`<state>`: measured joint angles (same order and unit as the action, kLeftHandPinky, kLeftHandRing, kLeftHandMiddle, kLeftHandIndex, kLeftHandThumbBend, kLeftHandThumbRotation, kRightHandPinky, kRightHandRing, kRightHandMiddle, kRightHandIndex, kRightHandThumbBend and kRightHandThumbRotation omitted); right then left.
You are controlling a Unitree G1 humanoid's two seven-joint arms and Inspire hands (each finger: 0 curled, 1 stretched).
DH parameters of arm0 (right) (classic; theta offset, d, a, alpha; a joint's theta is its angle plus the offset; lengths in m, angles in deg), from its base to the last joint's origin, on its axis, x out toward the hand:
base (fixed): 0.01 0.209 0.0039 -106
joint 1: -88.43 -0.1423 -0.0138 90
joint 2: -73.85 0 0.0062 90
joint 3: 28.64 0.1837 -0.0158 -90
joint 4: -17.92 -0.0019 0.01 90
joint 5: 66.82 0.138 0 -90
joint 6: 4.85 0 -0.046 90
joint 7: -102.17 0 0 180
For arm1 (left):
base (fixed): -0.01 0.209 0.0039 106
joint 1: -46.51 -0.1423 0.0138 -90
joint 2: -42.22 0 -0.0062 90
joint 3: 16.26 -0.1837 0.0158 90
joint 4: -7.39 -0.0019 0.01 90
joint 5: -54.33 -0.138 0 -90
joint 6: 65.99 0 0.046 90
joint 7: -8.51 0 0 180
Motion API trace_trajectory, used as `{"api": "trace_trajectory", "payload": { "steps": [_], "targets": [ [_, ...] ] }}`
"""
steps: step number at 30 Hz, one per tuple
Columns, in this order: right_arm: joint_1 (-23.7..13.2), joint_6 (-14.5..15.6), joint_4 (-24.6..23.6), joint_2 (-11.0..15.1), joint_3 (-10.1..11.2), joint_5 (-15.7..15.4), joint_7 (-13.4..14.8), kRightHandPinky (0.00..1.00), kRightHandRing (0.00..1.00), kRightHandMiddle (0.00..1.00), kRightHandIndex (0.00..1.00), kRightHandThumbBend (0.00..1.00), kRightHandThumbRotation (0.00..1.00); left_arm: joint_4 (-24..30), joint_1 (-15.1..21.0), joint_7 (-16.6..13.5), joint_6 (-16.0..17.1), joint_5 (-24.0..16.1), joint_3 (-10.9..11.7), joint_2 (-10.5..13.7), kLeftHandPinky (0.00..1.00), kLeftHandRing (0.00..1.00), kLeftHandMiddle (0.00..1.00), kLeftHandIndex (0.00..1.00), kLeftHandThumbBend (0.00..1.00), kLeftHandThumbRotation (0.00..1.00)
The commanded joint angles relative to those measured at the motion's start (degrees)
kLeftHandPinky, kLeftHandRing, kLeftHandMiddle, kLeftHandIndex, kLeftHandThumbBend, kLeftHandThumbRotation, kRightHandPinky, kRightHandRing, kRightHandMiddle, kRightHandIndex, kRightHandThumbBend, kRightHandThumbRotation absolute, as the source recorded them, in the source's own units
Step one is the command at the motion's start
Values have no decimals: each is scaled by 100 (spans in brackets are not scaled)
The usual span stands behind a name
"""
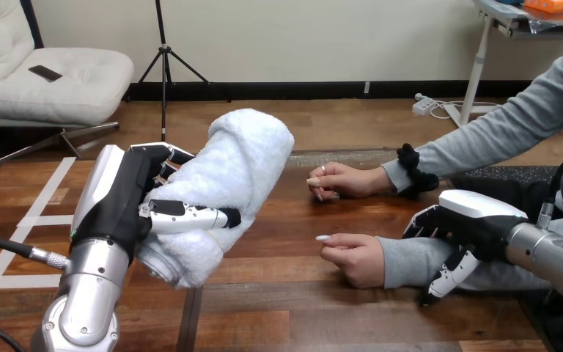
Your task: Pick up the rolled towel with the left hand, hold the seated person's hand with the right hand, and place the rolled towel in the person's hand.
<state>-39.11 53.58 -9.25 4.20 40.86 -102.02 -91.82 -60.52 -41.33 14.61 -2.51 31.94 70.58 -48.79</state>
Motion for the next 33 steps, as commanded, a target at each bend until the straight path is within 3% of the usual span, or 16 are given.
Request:
{"api": "trace_trajectory", "payload": {
  "steps": [1, 21, 33],
  "targets": [
    [-521, -26, 123, -35, -44, 6, 78, 57, 62, 66, 65, 100, 15, 271, 201, -106, 147, -69, 143, 79, 25, 33, 39, 44, 65, 0],
    [-562, -168, 332, -161, -99, -10, 243, 44, 47, 50, 51, 96, 9, 307, 143, -100, 133, 53, 182, -11, 21, 28, 36, 43, 64, 0],
    [-536, -191, 384, -193, -141, -2, 323, 37, 40, 45, 45, 95, 5, 347, 132, -136, 117, -37, 193, 45, 27, 34, 40, 44, 65, 0]
  ]
}}
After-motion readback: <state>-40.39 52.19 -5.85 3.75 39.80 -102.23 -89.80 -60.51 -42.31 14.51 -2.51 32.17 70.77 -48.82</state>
